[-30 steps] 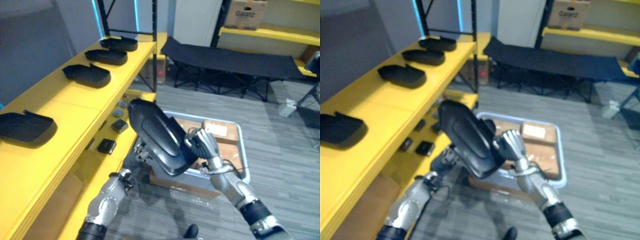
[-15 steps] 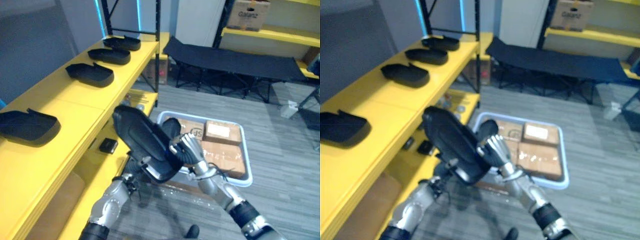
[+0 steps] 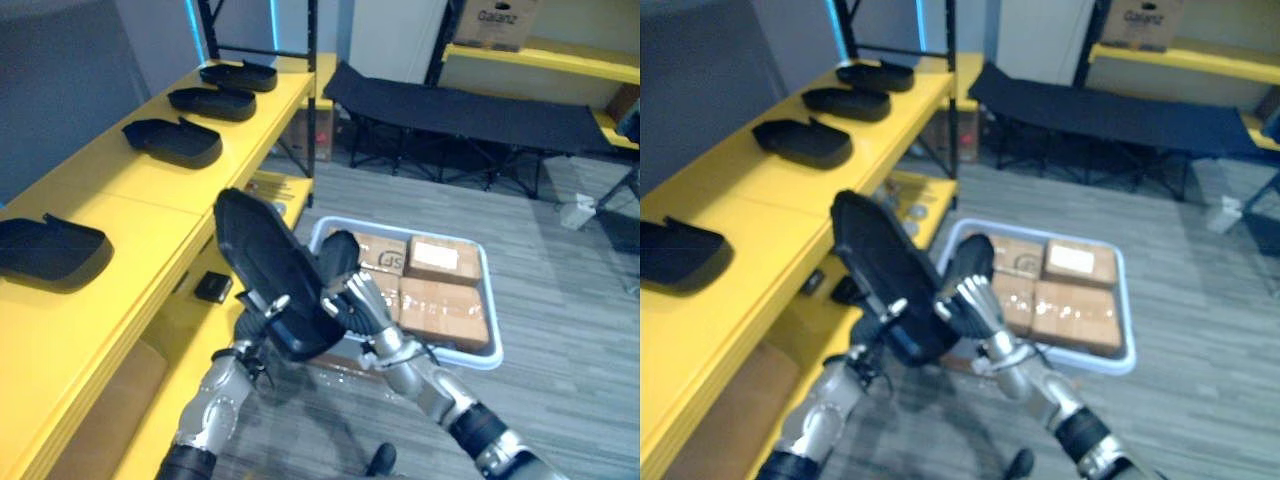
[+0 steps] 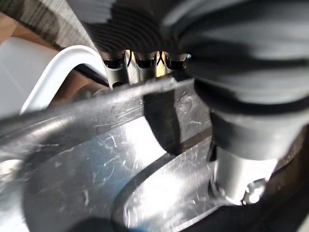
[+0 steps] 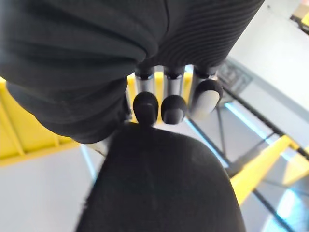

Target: Walk over and take plastic housings, then place them on the shelf

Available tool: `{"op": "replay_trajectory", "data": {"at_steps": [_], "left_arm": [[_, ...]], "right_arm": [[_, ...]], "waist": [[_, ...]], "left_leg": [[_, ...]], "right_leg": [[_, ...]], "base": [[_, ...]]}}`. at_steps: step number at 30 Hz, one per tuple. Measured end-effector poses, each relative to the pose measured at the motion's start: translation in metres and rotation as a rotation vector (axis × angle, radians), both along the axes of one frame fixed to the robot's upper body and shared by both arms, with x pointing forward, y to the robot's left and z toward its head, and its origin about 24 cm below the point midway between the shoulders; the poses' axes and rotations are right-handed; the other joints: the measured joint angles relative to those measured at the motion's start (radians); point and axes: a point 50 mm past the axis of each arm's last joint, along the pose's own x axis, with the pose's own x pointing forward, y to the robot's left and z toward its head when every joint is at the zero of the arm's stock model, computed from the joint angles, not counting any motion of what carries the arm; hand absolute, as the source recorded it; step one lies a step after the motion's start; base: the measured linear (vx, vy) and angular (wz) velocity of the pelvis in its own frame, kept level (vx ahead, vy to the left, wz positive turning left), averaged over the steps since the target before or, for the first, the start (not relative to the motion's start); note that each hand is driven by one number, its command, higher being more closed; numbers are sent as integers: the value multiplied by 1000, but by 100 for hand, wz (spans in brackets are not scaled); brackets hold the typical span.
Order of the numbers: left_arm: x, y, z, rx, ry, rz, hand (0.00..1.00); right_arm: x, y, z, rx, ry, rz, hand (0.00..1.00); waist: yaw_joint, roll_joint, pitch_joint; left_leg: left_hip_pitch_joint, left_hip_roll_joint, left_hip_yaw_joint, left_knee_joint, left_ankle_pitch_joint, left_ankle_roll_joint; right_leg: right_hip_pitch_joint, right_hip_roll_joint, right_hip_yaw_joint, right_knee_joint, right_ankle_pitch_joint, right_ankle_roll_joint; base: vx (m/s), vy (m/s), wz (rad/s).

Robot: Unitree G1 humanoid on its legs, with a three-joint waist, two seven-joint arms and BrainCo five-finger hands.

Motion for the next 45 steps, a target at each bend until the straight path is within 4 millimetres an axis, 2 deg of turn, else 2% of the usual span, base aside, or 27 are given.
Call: {"op": "replay_trajectory", "data": {"at_steps": [1,2,9,14,17,20,22,25,27,29,30,32,33,34,38,42,44,45], "left_arm": [[1,0,1,6,-11,9,100],[1,1,2,15,-20,13,100],[6,4,18,132,-134,76,100],[7,3,34,121,-214,98,100],[6,4,45,141,-274,105,100],[6,1,46,162,-290,102,100],[-3,4,46,175,-301,124,100],[-9,10,49,180,-327,153,100],[-9,9,52,183,-351,149,100],[-9,7,52,178,-358,151,100],[-9,6,52,177,-358,152,100],[-10,7,53,180,-360,162,100],[-10,8,54,180,-361,168,100],[-10,11,56,180,-361,203,100],[-18,18,47,175,-312,264,100],[-28,23,36,182,-259,297,100],[-33,26,32,178,-237,326,100],[-36,28,29,163,-218,370,100]], "right_arm": [[-1,2,1,20,-4,2,100],[-1,3,1,28,-4,3,0],[-11,-4,-10,109,79,-4,0],[-18,-9,-14,184,129,-19,0],[-23,-14,-15,226,153,-50,0],[-29,-18,-23,253,193,-92,0],[-35,-19,-29,278,223,-119,0],[-42,-19,-35,296,250,-140,0],[-41,-28,-37,294,247,-183,0],[-40,-35,-36,297,229,-214,0],[-40,-39,-36,304,218,-236,0],[-34,-53,-35,307,200,-298,0],[-31,-60,-35,305,195,-324,0],[-25,-74,-32,291,173,-374,0],[-19,-93,-26,261,128,-430,0],[-17,-106,-23,268,114,-473,0],[-20,-112,-25,289,130,-503,0],[-24,-118,-27,306,143,-534,0]], "waist": [[1,-1,0],[1,-2,0],[0,-8,0],[2,-11,3],[2,-6,14],[1,10,36],[1,2,42],[-3,-1,41],[-21,-3,42],[-22,-3,42],[-21,-4,41],[-10,-4,41],[-3,-3,41],[8,-1,42],[0,5,44],[0,12,47],[0,20,47],[-2,33,48]], "left_leg": [[0,-2,0,0,0,0],[0,-3,0,0,0,0],[-2,-8,3,2,-1,2],[-4,-13,3,4,-4,5],[-22,-15,-6,50,-27,16],[-27,-19,-14,84,-50,29],[-21,-24,-4,98,-72,50],[-41,-21,-26,132,-95,56],[-66,-35,-82,147,-92,53],[-76,-41,-122,155,-89,49],[-79,-48,-145,155,-87,46],[-81,-50,-167,148,-76,27],[-85,-48,-169,145,-73,22],[-93,-42,-169,131,-59,1],[-84,-16,-163,94,-24,-34],[-71,4,-161,39,14,-36],[-65,7,-163,17,19,-35],[-52,10,-165,-4,20,-34]], "right_leg": [[0,-2,0,0,1,1],[0,-3,0,0,1,2],[0,-9,7,0,3,3],[-1,-16,9,7,-2,2],[-6,-22,2,31,-24,-4],[-47,-50,6,170,-81,-29],[-84,-72,32,260,-94,-47],[-83,-60,123,251,-93,-46],[-55,-53,173,215,-93,-46],[-36,-48,241,196,-110,-27],[-19,-49,269,185,-131,-2],[11,-49,262,145,-146,31],[18,-46,261,128,-146,33],[21,-39,258,91,-135,50],[45,-18,237,45,-125,65],[30,2,238,42,-125,64],[33,5,232,32,-125,64],[42,6,217,28,-125,64]], "base": [[0,0,0],[0,0,0],[-3,1,0],[0,0,0],[15,26,5],[-11,48,6],[-27,115,-9],[28,106,12],[81,97,80],[120,134,75],[138,58,58],[131,-3,45],[102,-77,13],[86,-96,2],[83,-129,2],[24,-106,-5],[-7,-44,7],[-6,-16,19]]}}
